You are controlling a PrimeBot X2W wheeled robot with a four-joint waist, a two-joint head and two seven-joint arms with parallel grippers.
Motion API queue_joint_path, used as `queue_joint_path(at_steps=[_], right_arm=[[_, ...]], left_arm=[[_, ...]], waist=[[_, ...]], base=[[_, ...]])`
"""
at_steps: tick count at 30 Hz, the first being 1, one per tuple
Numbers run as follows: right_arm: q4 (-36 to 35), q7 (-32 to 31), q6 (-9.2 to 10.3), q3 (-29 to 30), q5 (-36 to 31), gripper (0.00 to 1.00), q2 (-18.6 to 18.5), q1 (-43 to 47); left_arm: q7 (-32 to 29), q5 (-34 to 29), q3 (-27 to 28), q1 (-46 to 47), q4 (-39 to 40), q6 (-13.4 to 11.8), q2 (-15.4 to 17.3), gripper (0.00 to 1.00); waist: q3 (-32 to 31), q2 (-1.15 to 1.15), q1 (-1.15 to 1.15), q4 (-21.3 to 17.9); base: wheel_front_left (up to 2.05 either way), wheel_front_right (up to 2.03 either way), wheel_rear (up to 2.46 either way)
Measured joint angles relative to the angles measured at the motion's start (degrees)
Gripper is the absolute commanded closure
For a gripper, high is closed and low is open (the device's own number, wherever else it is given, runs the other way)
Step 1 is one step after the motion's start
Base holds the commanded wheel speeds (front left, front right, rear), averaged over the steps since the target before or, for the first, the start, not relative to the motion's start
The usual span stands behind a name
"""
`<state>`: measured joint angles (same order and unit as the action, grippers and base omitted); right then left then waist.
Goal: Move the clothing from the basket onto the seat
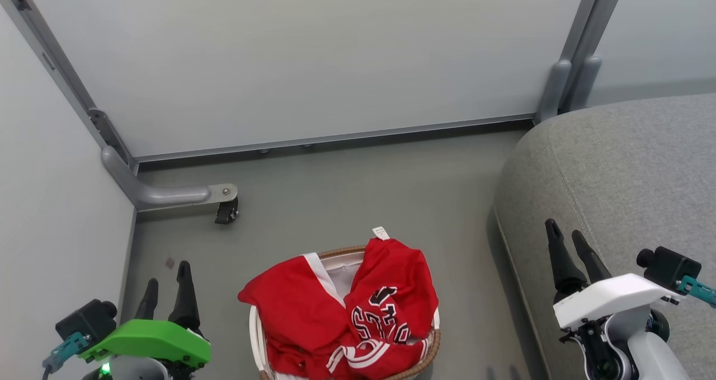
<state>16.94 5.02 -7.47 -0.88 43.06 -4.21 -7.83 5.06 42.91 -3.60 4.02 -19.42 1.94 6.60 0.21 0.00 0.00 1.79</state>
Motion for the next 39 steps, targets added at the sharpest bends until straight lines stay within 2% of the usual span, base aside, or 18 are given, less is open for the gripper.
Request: queue_joint_path(at_steps=[19, 31, 39], right_arm=[[0.1, 3.2, -0.01, -2.2, -15.0, 0.00, -0.5, -1.6], [0.4, 4.9, -0.01, -3.4, -23.1, 0.00, -0.5, -2.2], [0.5, 6.0, -0.02, -3.5, -28.4, 0.00, -0.4, -2.3]], left_arm=[[3.2, -14.6, -5.4, 0.1, 0.5, -0.5, 1.5, 0.00], [5.0, -20.1, -5.7, 0.1, 0.5, -1.0, 1.3, 0.00], [6.0, -23.3, -5.8, 0.1, -0.2, 0.6, 0.5, 0.00]], waist=[[0.2, 0.00, 0.00, 0.0], [0.4, 0.00, 0.00, -0.1], [0.9, 0.00, 0.00, -0.1]], base=[[0.00, 0.00, 0.00], [0.00, 0.00, 0.00], [0.00, 0.00, 0.00]])
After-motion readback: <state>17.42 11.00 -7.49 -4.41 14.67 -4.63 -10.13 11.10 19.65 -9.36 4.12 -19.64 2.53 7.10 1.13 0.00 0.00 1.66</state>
